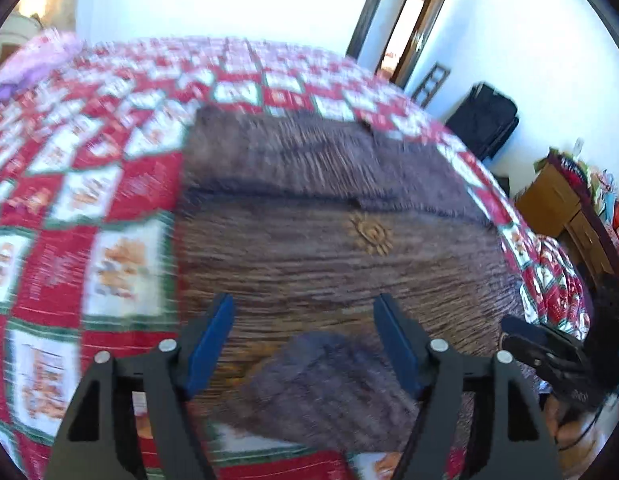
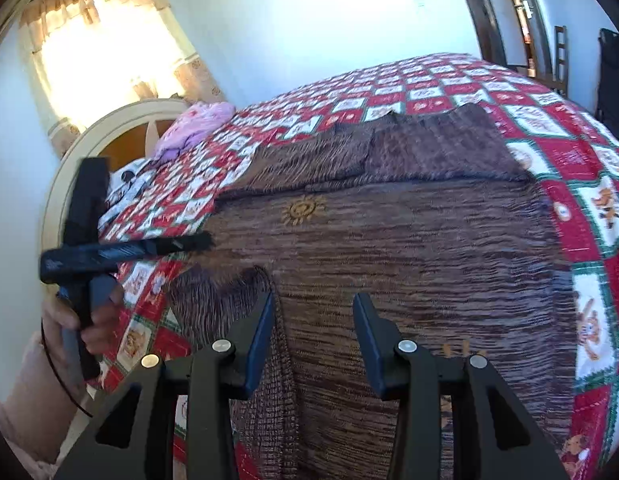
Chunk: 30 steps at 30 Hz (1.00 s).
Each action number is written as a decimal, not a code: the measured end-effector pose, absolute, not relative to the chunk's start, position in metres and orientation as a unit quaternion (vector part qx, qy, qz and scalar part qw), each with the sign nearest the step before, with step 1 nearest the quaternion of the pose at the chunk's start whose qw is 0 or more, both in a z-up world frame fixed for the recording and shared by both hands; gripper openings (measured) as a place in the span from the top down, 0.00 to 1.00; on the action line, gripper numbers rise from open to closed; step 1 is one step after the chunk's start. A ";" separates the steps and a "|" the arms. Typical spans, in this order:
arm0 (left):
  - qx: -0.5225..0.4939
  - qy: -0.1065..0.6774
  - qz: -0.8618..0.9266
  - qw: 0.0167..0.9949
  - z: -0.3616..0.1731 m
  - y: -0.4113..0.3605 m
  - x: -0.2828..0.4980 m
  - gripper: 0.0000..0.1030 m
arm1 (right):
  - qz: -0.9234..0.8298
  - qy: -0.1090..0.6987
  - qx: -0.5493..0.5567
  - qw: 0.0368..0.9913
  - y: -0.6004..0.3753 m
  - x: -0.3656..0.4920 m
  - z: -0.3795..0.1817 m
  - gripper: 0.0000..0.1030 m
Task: Fold small clothes
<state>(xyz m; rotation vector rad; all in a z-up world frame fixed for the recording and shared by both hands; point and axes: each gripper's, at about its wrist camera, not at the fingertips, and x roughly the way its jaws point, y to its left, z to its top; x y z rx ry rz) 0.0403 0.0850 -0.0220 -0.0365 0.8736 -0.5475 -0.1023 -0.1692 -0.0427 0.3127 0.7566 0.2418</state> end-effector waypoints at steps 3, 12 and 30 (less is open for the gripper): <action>0.020 0.400 -0.282 0.872 -0.015 0.096 0.032 0.27 | 0.139 0.381 0.129 0.905 -0.154 -0.083 -0.050 0.59; 0.166 0.388 -0.353 0.835 -0.024 0.071 0.031 0.27 | 0.189 0.404 0.054 0.893 -0.100 -0.014 -0.068 0.59; 0.263 0.323 -0.507 0.755 -0.027 0.017 0.026 0.27 | 0.363 0.360 0.042 0.858 -0.082 -0.022 -0.004 0.93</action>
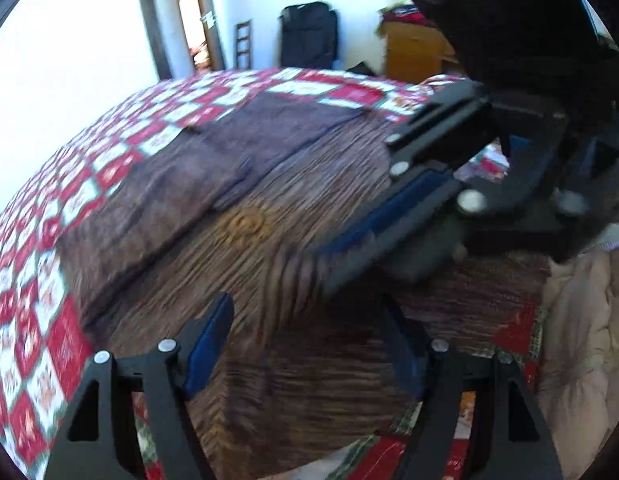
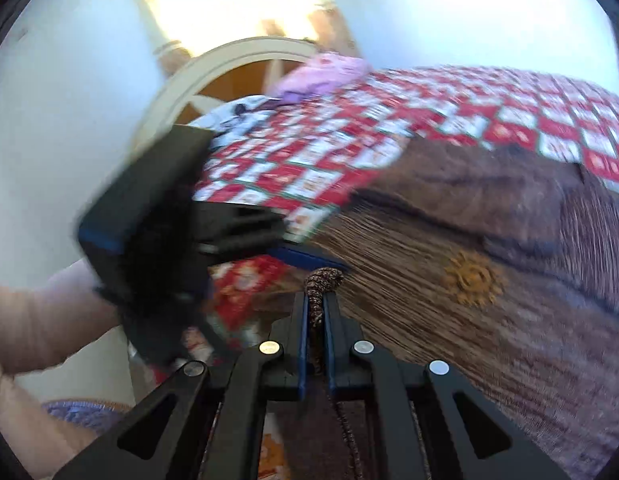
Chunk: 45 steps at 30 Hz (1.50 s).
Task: Fold small clothes
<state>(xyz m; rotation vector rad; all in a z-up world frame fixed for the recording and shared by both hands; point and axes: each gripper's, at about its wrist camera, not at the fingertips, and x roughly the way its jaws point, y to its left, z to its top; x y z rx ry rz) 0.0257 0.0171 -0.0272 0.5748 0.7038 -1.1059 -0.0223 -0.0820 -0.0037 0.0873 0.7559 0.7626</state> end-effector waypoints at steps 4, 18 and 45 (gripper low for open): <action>0.241 0.348 -0.520 0.742 -0.026 0.018 0.028 0.82 | 0.410 0.348 0.030 0.842 -0.071 -0.028 0.007 0.93; 0.096 0.397 -0.489 0.771 -0.025 0.036 0.045 0.89 | 0.248 0.340 0.174 0.890 -0.144 0.004 0.000 0.44; -0.122 0.449 -0.297 0.834 -0.072 0.078 0.114 0.94 | 0.025 0.386 0.178 0.905 -0.322 -0.143 -0.020 0.44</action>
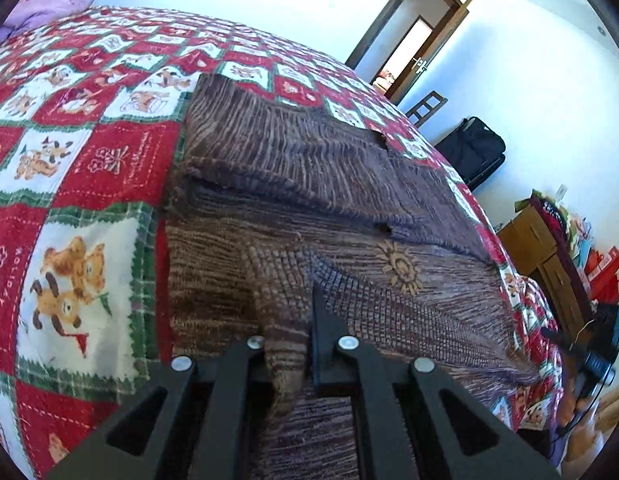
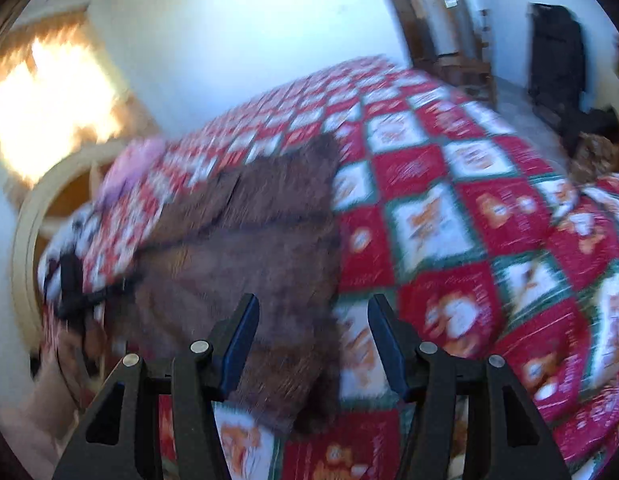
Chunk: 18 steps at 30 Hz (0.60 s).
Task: Fold small clothes
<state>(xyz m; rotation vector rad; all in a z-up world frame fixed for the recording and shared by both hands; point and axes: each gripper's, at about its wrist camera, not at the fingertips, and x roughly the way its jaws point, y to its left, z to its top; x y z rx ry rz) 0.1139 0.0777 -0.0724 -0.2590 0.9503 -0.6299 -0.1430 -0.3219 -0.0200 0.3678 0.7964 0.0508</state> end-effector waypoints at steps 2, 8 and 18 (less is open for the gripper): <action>-0.113 0.447 -0.297 0.836 -0.071 0.078 0.111 0.94 | 0.035 0.399 0.164 0.902 -0.309 -0.141 -0.028 0.44; -0.094 0.444 -0.294 0.842 -0.070 0.078 0.107 0.93 | 0.006 0.440 0.120 0.890 -0.287 -0.132 -0.057 0.44; -0.095 0.438 -0.291 0.846 -0.067 0.078 0.104 0.93 | -0.009 0.445 0.078 0.892 -0.271 -0.134 -0.052 0.93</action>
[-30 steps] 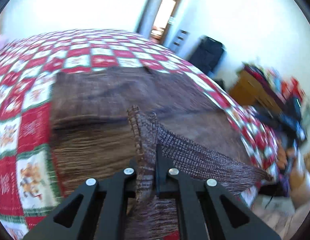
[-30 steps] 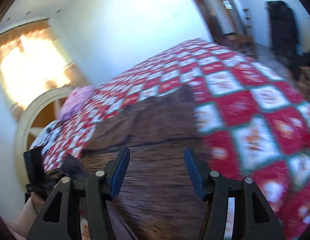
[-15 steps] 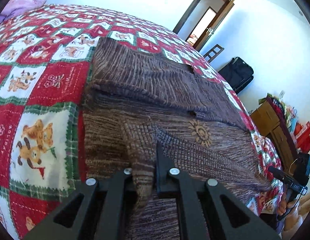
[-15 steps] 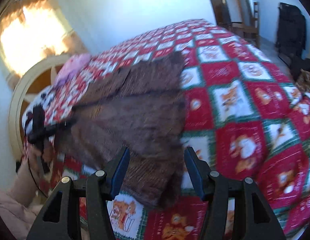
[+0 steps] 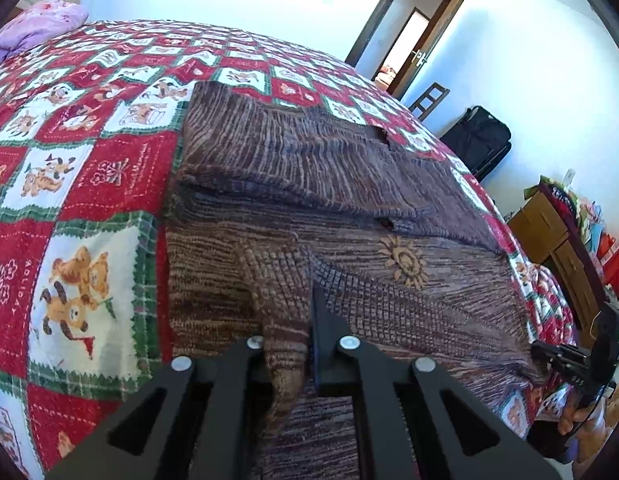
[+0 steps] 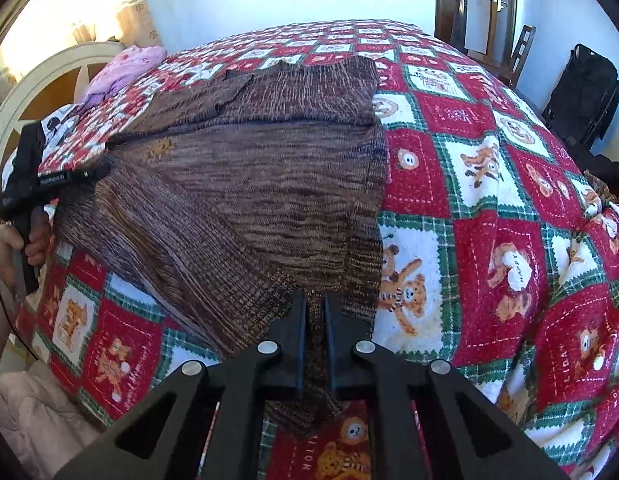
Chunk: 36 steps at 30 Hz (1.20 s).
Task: Fold small clothes
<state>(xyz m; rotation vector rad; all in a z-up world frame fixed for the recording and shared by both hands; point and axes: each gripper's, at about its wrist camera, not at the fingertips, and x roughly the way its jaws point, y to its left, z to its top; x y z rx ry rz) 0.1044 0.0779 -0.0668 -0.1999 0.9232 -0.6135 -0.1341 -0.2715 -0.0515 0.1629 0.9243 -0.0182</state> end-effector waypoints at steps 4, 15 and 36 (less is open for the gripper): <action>-0.132 0.419 -0.306 0.845 -0.048 0.086 0.103 0.94 | 0.000 0.387 0.105 0.916 -0.284 -0.131 -0.008 0.93; -0.097 0.363 -0.274 0.886 0.002 0.077 0.138 0.94 | -0.007 0.317 0.019 0.948 -0.278 -0.048 0.061 0.93; -0.108 0.402 -0.167 0.894 -0.044 0.050 0.307 0.94 | -0.089 0.332 -0.040 0.938 -0.325 0.178 0.017 0.94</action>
